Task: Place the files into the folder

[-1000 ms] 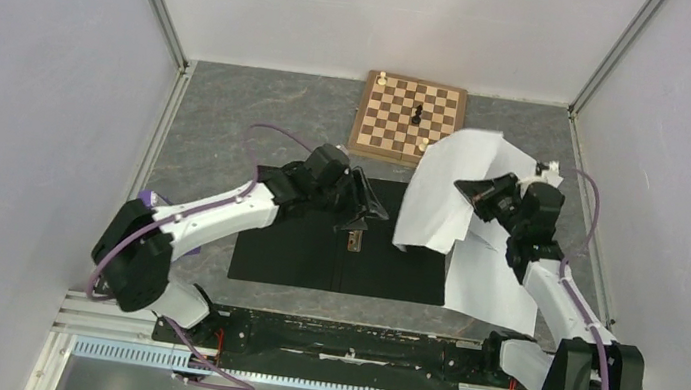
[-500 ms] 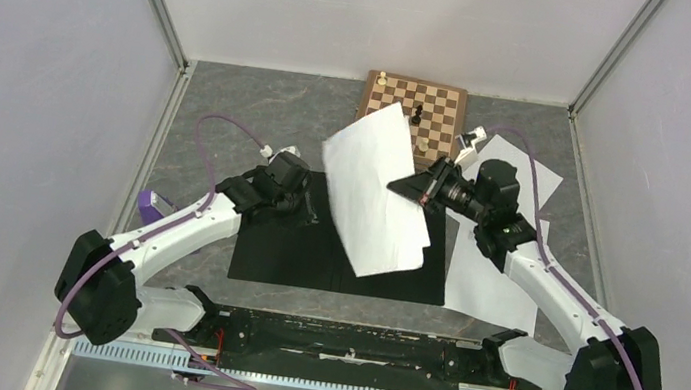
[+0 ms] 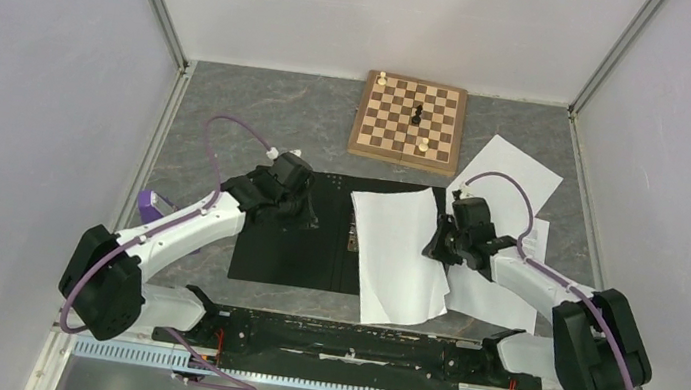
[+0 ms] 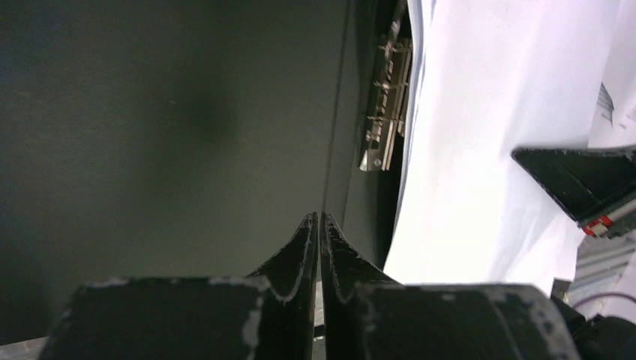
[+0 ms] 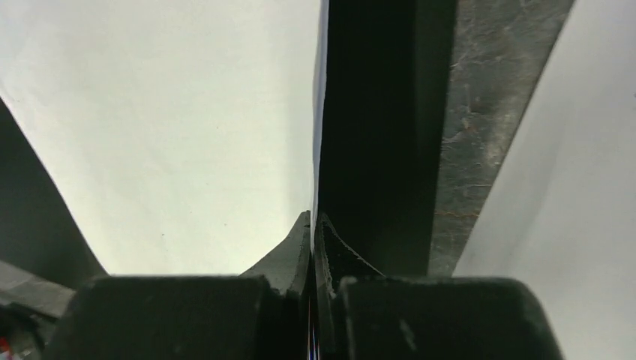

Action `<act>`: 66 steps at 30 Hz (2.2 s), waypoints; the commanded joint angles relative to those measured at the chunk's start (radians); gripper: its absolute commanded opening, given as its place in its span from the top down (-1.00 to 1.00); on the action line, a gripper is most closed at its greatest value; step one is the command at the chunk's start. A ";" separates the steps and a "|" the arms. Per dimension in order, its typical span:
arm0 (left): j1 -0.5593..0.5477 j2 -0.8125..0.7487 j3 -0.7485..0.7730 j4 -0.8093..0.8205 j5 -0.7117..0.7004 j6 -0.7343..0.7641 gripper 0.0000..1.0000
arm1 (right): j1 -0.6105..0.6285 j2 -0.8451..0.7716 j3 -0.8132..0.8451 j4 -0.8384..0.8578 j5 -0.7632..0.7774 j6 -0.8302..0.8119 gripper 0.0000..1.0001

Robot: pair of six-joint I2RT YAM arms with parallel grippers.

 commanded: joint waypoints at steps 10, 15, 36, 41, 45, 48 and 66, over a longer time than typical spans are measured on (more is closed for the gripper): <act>-0.308 0.190 0.030 0.246 0.222 0.041 0.76 | 0.038 -0.156 -0.122 0.042 0.288 0.016 1.00; -0.369 0.270 0.032 0.382 0.274 -0.004 0.76 | 0.044 -0.173 -0.137 0.059 0.285 0.025 1.00; -0.415 0.506 0.042 0.265 0.072 -0.188 0.95 | 0.133 -0.322 -0.009 -0.028 0.215 0.066 1.00; -0.415 0.498 0.030 0.219 0.006 -0.241 0.95 | 0.208 -0.374 0.058 -0.045 0.204 0.118 1.00; -0.416 0.499 0.034 0.195 -0.024 -0.251 0.95 | 0.247 -0.387 0.069 -0.039 0.194 0.157 1.00; -0.419 0.502 0.040 0.183 -0.039 -0.254 0.95 | 0.271 -0.390 0.068 -0.023 0.192 0.189 1.00; -0.440 0.277 0.213 -0.027 -0.104 -0.012 0.47 | 0.274 -0.189 0.023 -0.056 0.452 -0.003 1.00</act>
